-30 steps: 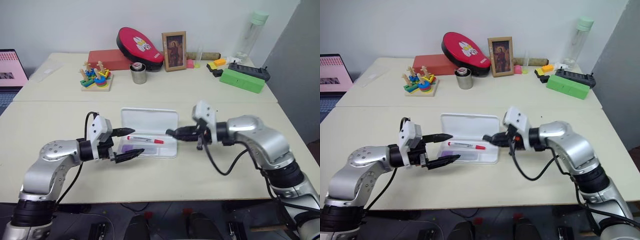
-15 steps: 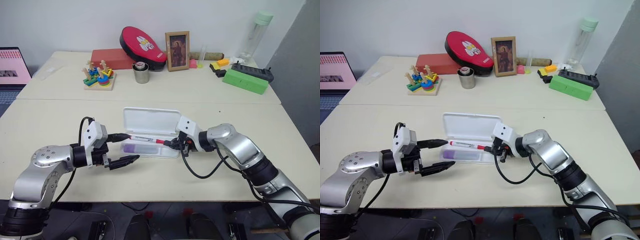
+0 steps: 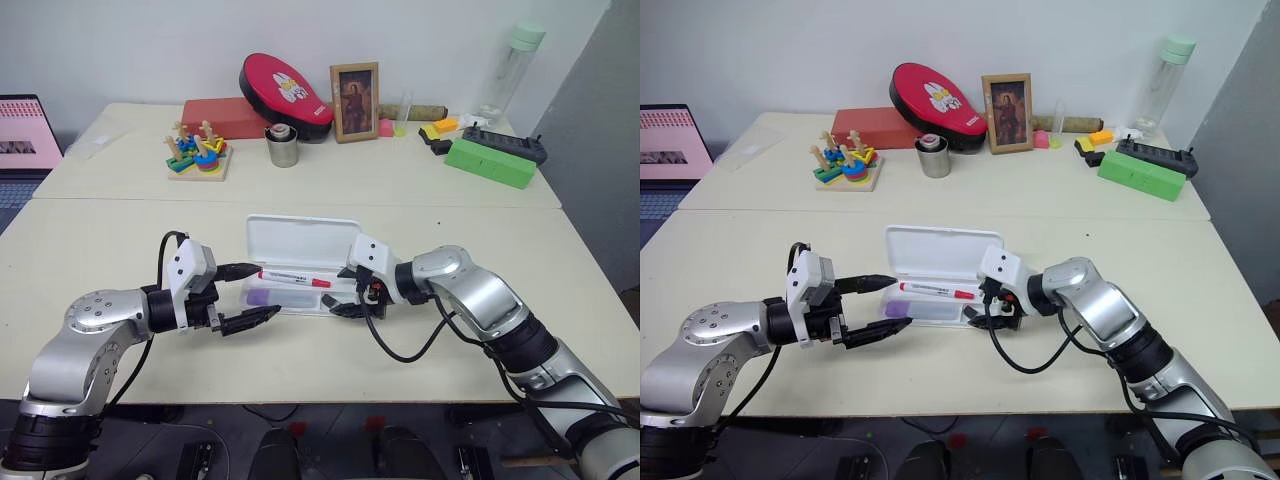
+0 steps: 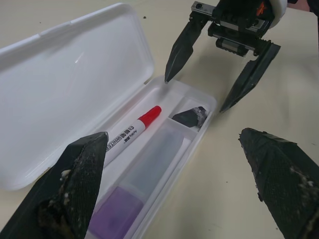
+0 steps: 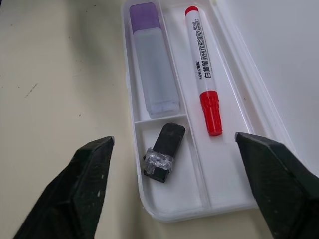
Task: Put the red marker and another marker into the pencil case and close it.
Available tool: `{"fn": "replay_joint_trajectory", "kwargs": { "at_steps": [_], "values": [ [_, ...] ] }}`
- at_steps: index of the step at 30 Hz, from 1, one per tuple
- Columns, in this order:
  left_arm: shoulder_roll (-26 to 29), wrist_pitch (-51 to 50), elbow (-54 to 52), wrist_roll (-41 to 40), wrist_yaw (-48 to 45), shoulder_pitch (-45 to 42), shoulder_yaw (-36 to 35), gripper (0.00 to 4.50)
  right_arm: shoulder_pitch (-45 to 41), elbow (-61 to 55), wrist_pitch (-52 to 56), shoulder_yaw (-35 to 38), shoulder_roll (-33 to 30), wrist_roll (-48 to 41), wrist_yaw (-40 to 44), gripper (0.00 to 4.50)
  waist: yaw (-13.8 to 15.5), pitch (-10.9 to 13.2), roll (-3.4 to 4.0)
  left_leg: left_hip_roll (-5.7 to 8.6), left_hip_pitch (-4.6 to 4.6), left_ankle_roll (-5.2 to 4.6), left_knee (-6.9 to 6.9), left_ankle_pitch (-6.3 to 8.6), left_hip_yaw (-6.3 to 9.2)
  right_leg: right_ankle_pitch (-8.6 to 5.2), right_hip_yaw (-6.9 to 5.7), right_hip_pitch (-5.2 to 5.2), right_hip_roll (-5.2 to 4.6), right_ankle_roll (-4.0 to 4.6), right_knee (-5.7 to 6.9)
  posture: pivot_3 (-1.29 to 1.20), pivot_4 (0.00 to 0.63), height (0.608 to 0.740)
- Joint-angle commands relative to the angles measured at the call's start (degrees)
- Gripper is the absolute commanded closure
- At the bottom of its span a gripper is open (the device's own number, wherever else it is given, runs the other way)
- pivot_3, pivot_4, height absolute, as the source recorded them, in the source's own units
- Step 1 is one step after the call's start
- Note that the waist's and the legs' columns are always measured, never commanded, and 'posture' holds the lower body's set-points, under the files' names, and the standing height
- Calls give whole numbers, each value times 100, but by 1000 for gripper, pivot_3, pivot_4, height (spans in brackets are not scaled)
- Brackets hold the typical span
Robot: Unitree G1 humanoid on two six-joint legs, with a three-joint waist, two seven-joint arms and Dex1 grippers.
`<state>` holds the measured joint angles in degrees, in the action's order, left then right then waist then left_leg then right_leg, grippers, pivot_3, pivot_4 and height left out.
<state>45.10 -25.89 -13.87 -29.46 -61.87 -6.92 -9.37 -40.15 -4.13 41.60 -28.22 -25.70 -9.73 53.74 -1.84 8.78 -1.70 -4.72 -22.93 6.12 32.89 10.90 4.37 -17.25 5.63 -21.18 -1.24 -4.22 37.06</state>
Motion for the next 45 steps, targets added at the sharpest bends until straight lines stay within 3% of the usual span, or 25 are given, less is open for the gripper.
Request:
{"fn": "replay_joint_trajectory", "kwargs": {
  "at_steps": [1,7,9,13,16,23,29,45],
  "values": [
    [-3,-4,-192,-125,70,-76,-81,0,-166,-177,-142,309,70,-105,35,11,0,0,0,0,0,0,0,0,0,0,0,0,0,0,0,0,150,740],
    [-79,-109,-215,-168,458,-23,-330,0,-610,-222,-26,1234,287,-710,-9,11,1,0,0,0,-1,0,0,0,0,0,0,0,0,0,1,0,150,740],
    [-174,-210,-217,-254,728,-9,-520,0,-1095,263,123,1656,568,-781,-449,11,-4,2,2,-1,0,0,0,0,0,0,0,0,0,0,1,0,150,740],
    [-447,-469,-249,-534,1302,-138,-902,0,-2170,1845,80,2137,989,-441,-1494,655,-53,0,-1,-2,3,0,-1,0,0,1,0,-3,2,-1,7,0,150,740],
    [-582,-687,-383,-853,1607,-183,-1183,0,-2688,3021,-333,2137,1220,-141,-1893,1419,-45,-6,-9,-1,3,0,-2,0,1,2,-2,0,1,1,5,0,150,740],
    [-609,-935,-678,-1261,1939,12,-1576,0,-2979,4142,-919,1921,1530,272,-1923,3121,-60,-2,-4,0,-5,0,-12,1,0,2,-1,-7,0,3,2,0,150,740],
    [-652,-1110,-903,-1679,2193,-18,-1760,0,-2829,4189,-1010,1623,1630,484,-1525,4436,-93,-1,-3,0,-3,0,-9,1,0,2,-2,-3,0,4,4,0,150,740],
    [-47,-1226,-808,-1905,1432,310,-1707,0,-1143,898,-108,144,774,495,224,4436,-110,-1,-1,-2,5,1,-7,1,1,1,-4,0,1,2,7,0,150,740]
  ]
}}
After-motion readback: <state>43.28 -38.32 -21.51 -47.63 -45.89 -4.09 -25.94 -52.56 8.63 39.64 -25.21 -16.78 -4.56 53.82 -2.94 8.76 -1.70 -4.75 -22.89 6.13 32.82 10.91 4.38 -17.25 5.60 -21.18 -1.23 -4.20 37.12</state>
